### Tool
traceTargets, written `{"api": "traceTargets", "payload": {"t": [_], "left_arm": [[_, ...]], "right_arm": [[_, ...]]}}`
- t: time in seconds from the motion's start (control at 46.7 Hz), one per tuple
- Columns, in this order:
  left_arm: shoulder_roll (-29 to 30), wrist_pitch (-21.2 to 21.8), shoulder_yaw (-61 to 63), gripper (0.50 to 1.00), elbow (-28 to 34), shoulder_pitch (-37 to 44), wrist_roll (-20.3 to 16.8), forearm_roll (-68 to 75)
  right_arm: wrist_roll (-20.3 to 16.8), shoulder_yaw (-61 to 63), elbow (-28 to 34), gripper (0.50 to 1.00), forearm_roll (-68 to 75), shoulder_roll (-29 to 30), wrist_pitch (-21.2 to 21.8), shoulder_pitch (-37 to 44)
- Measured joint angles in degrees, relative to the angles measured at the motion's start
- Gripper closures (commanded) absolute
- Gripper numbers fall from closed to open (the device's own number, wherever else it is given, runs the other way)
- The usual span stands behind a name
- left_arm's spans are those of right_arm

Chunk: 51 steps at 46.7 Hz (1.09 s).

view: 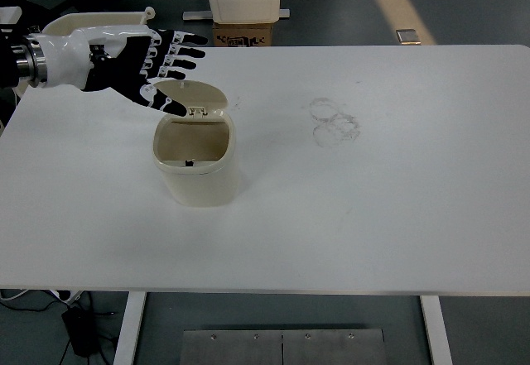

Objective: Open trash can

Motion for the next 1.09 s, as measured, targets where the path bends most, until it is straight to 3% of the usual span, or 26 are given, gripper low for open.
{"api": "traceTargets", "payload": {"t": [0.3, 0.578, 0.749, 1.091], "left_arm": [[1.55, 0.19, -2.39, 0.5, 5.58, 0.41, -0.47, -6.36], [1.36, -0.04, -3.24, 0.5, 14.08, 2.75, -5.7, -17.12], [0.93, -0.17, -5.1, 0.5, 19.25, 7.69, -7.72, -24.47], [0.59, -0.3, -12.77, 0.5, 27.24, 20.93, -7.88, -34.63]], "right_arm": [[0.01, 0.0, 0.0, 0.509, 0.0, 0.0, 0.0, -0.03], [0.03, 0.0, 0.0, 0.509, 0.0, 0.0, 0.01, -0.02], [0.01, 0.0, 0.0, 0.509, 0.0, 0.0, 0.01, -0.04], [0.0, -0.18, 0.0, 0.509, -0.13, 0.0, 0.0, 0.01]]}}
